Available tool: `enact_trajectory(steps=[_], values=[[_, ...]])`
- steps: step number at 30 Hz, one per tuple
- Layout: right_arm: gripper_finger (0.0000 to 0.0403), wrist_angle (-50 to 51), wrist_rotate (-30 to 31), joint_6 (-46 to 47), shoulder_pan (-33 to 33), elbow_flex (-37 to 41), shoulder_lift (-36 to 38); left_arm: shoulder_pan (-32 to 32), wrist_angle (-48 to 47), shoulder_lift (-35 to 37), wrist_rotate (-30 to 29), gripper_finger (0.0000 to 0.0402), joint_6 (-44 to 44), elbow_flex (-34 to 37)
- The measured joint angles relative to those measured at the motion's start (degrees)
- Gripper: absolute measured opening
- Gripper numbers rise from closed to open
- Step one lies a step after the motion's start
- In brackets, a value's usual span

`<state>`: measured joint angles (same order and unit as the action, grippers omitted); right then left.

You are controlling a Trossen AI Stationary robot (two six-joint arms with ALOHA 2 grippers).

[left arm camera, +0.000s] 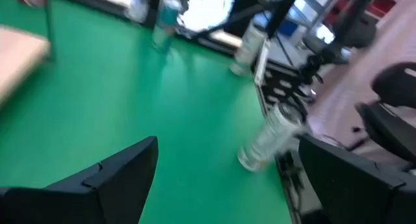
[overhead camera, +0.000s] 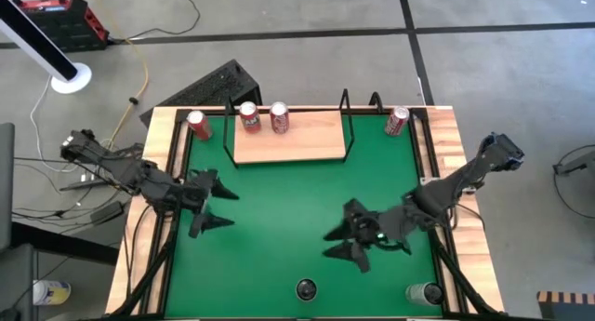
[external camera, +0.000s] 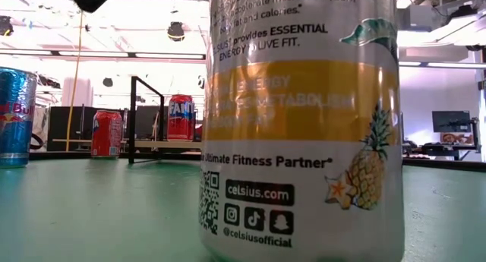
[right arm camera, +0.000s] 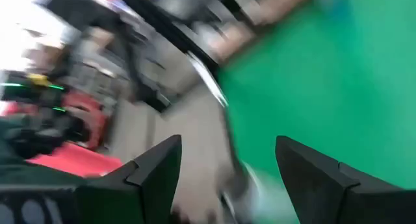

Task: Place canned beverage on shelf
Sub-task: Put the right blue soda can on the shelf

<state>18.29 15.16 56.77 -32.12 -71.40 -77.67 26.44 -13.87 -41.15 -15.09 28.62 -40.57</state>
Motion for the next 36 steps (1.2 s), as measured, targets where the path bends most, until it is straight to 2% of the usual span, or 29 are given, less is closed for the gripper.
enact_trajectory(steps=[4,8,11,15,21,28,36], values=[[0.0275,22.35,0.84,18.55,-2.42,-0.02,4.63,0.00,0.59,-0.23,0.48,0.0357,1.28,2.86],[0.0275,45.44,2.71,33.53,-3.09,-0.02,8.47,-0.02,1.24,-1.25,-2.02,0.0357,-1.51,3.19],[0.0275,59.93,2.89,41.18,-2.89,-0.02,10.11,-0.78,3.81,-1.99,-2.75,0.0357,-3.63,3.19],[0.0275,71.45,2.99,47.50,-2.62,-0.02,11.54,-2.02,6.01,-2.72,-2.63,0.0357,-4.48,3.19],[0.0275,71.95,1.39,54.72,-1.82,2.95,13.37,-3.52,7.62,-3.23,-3.64,0.0357,-1.99,3.19],[0.0275,71.76,0.13,63.61,-4.68,6.85,8.86,-4.76,7.63,-3.21,-5.21,0.0357,1.05,3.19],[0.0275,71.79,1.18,64.39,-5.94,7.02,6.83,-6.72,9.88,-3.21,-5.18,0.0357,1.61,3.19]])
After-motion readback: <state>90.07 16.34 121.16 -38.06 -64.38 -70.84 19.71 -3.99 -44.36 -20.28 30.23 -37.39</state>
